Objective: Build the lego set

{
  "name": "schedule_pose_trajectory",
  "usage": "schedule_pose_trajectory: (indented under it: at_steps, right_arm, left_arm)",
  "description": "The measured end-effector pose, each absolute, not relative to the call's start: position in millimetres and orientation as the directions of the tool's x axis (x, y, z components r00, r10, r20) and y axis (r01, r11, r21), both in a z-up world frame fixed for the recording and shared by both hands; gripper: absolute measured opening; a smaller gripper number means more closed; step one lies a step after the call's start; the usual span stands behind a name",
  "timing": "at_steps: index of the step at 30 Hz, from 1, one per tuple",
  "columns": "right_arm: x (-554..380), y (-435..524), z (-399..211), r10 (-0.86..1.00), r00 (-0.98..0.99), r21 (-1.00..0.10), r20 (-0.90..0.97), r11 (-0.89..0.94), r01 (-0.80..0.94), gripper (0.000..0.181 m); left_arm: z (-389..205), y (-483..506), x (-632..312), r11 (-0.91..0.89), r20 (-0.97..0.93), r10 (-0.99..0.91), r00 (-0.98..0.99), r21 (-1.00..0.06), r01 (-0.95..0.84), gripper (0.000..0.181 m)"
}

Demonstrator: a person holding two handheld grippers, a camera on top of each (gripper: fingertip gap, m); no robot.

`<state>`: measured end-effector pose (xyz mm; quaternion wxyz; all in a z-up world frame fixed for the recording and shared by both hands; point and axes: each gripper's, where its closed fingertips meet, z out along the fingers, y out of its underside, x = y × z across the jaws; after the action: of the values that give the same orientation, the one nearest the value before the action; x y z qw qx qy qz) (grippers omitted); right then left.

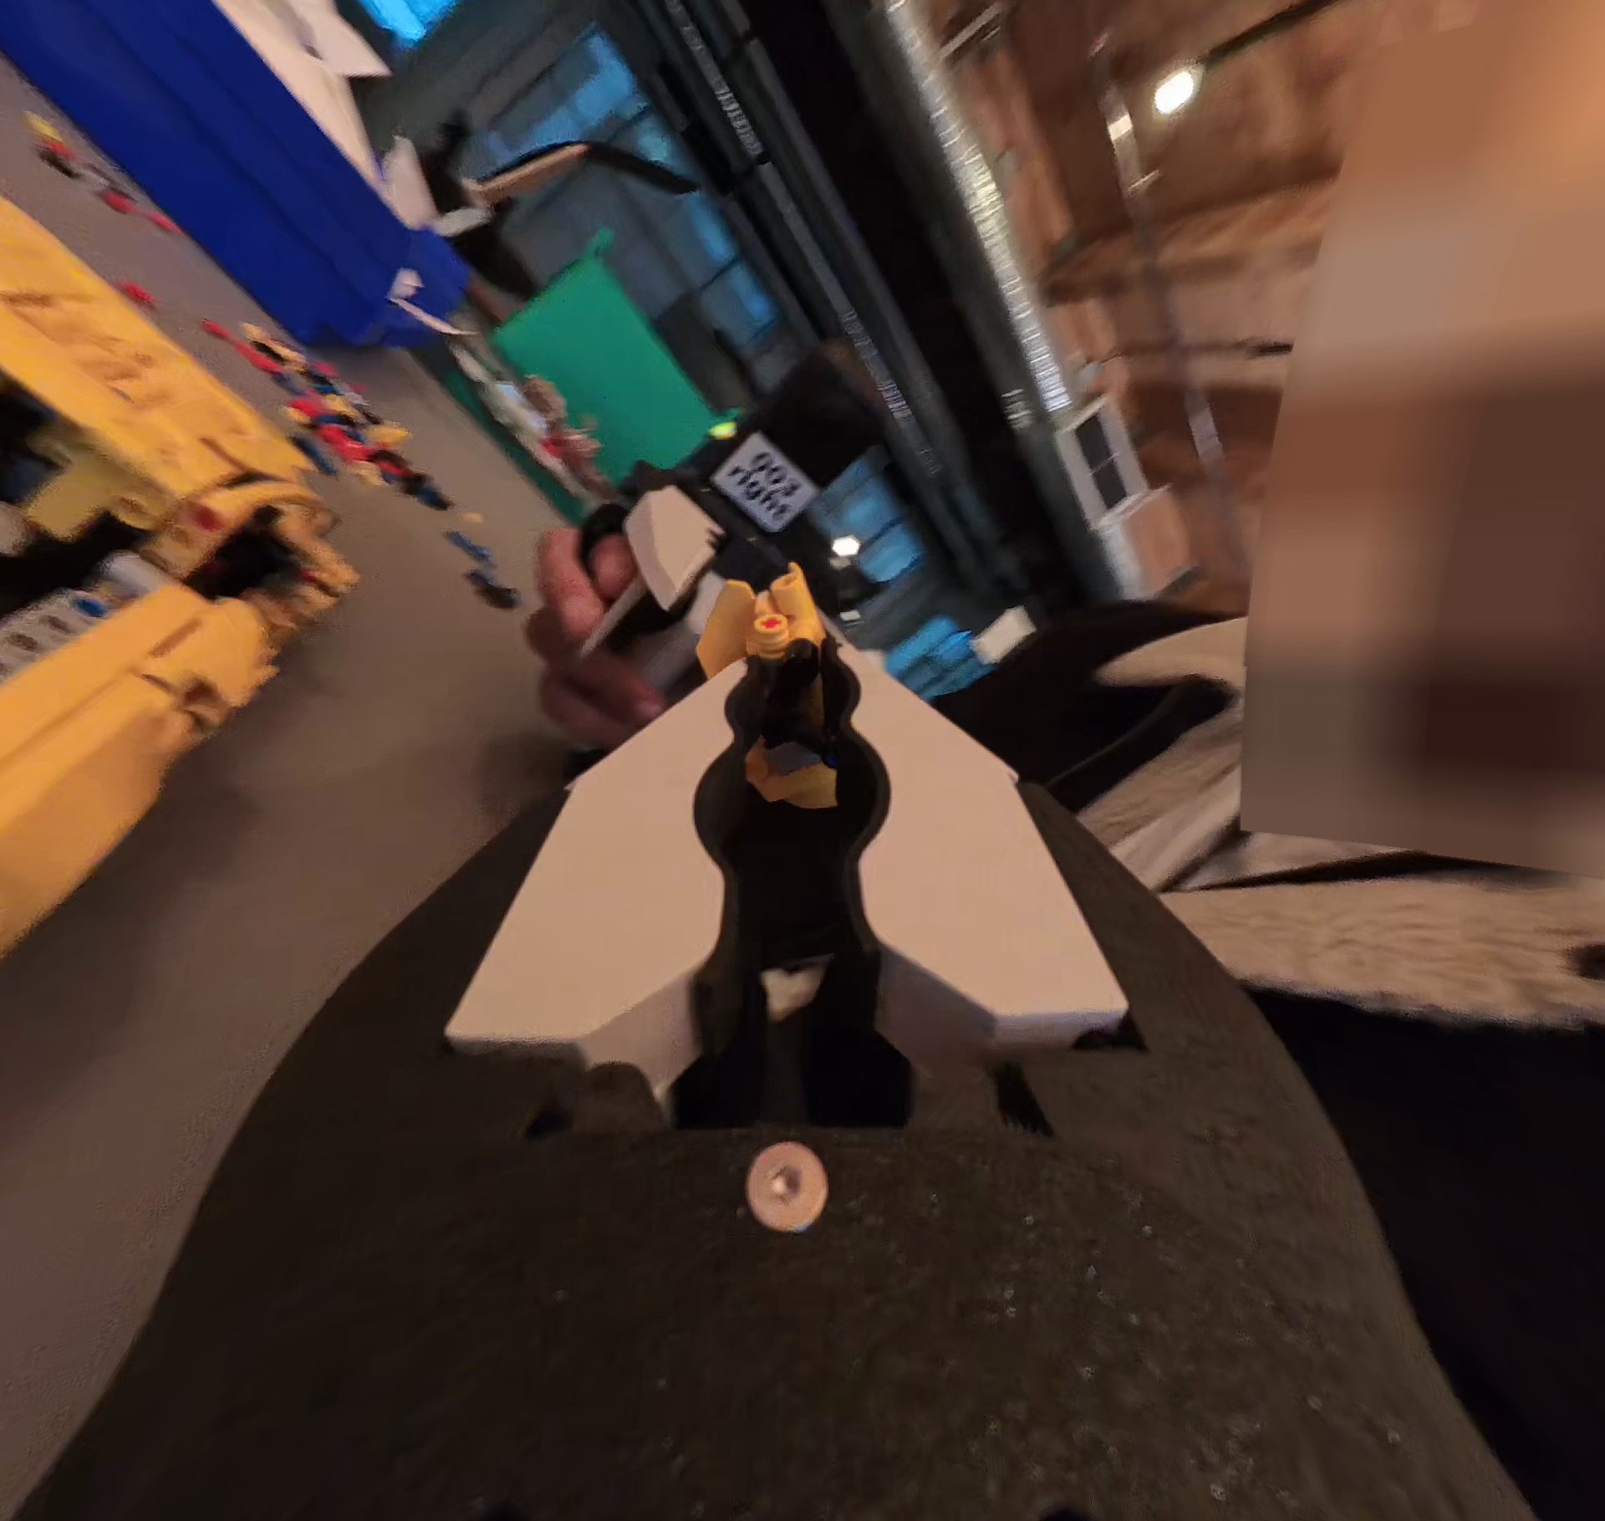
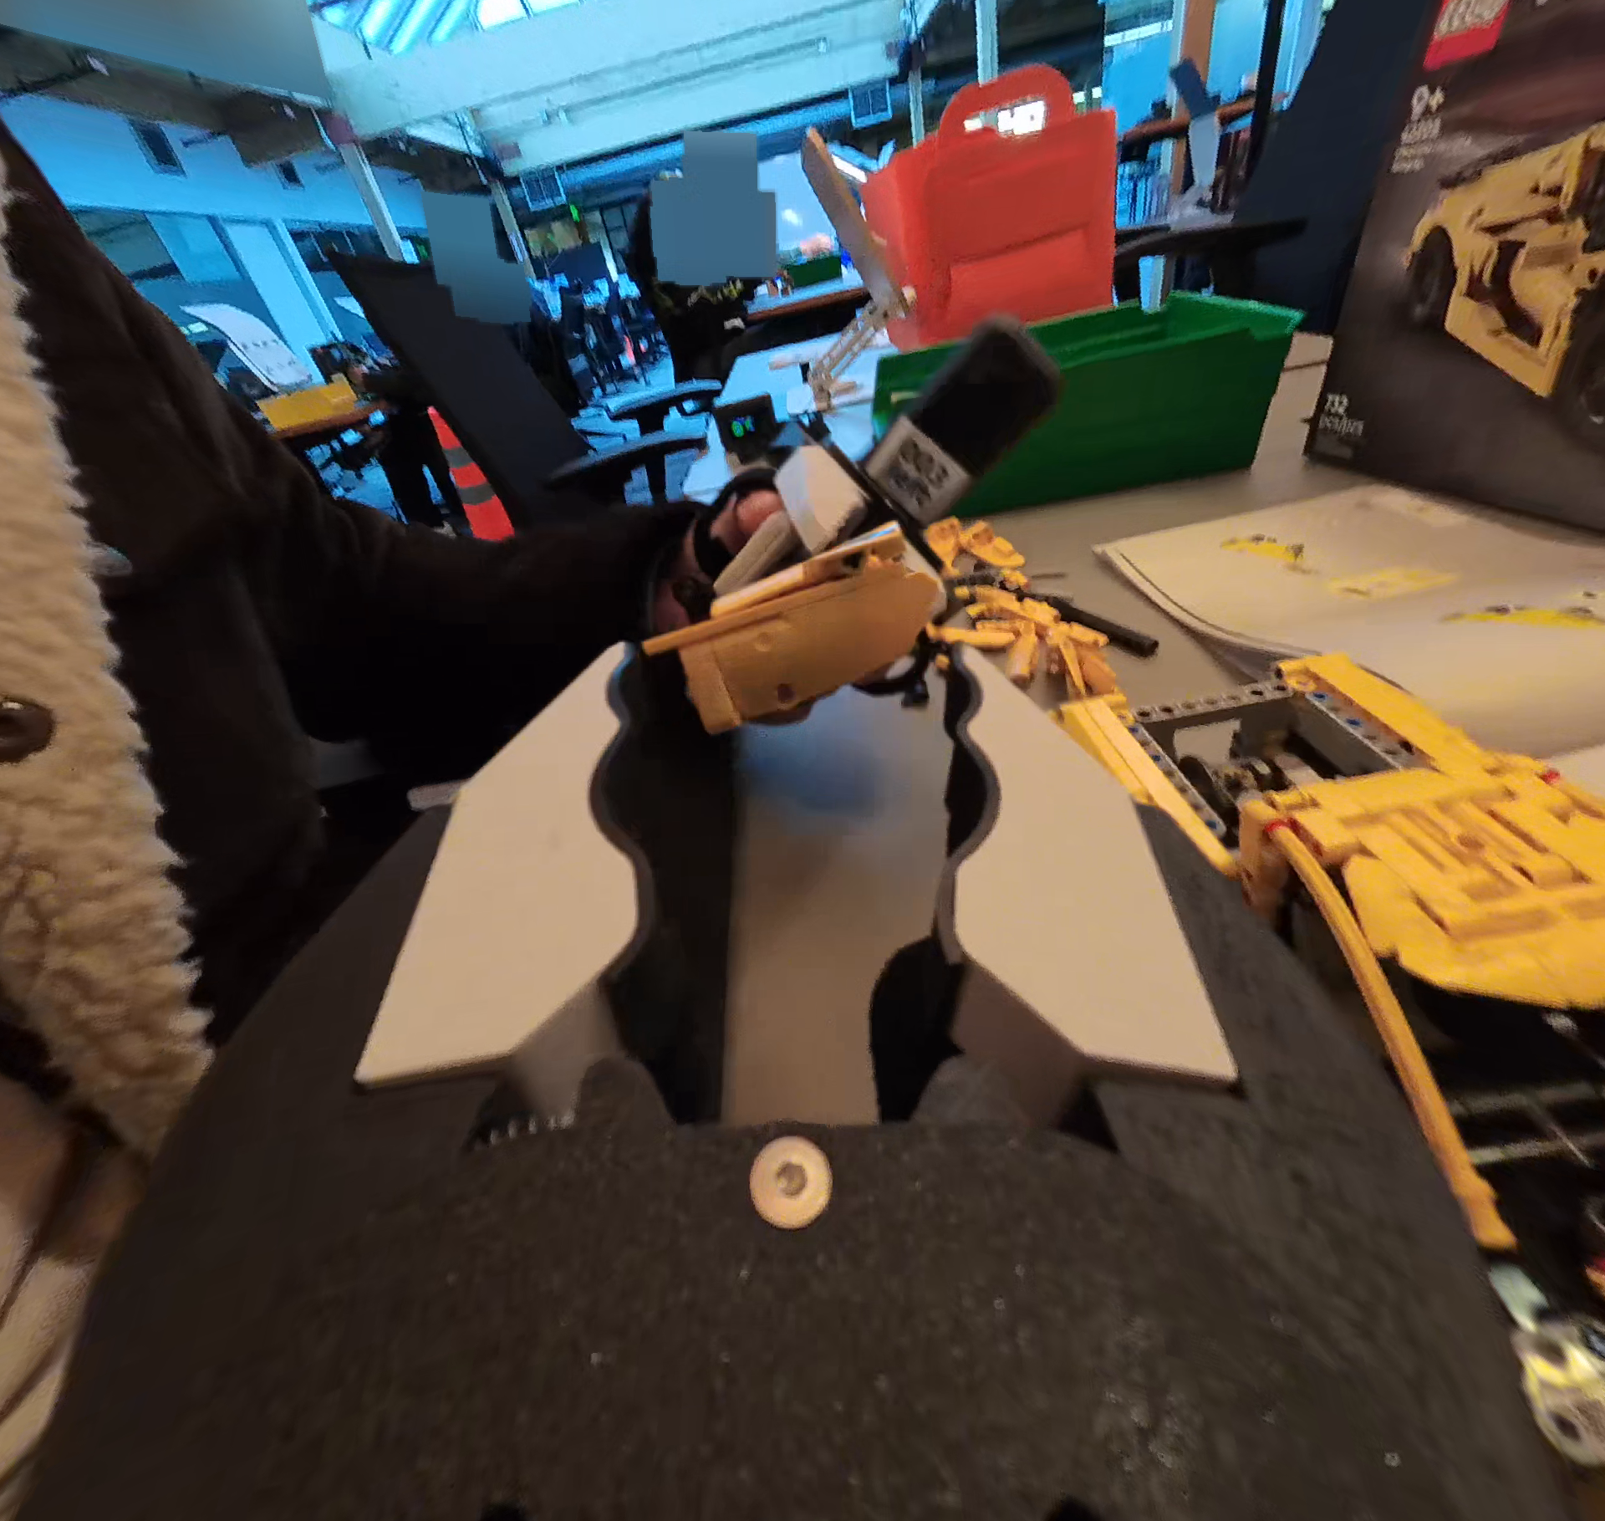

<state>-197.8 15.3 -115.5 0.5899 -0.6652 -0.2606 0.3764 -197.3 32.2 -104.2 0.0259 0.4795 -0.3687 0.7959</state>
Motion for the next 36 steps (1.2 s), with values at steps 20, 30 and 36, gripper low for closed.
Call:
schedule_pose_trajectory:
  at_steps: [20,30,36]
  right_arm:
    - [-215,-10,-113,0.844,0.316,-0.901,-0.433,-0.404,-0.155,0.002]
    - [-193,0,-71,0.726,0.342,-0.801,-0.597,-0.564,-0.2,0.001]
    - [-184,55,-46,0.725,0.474,-0.833,-0.499,-0.552,-0.033,0.002]
  left_arm:
    - [-98,5,-210,-0.686,0.799,-0.12,-0.589,-0.496,-0.532,0.021]
    - [-72,103,-260,-0.766,0.688,-0.585,-0.429,-0.643,0.013,0.035]
    - [-113,169,-296,-0.59,0.626,-0.774,0.094,-0.767,0.251,0.024]
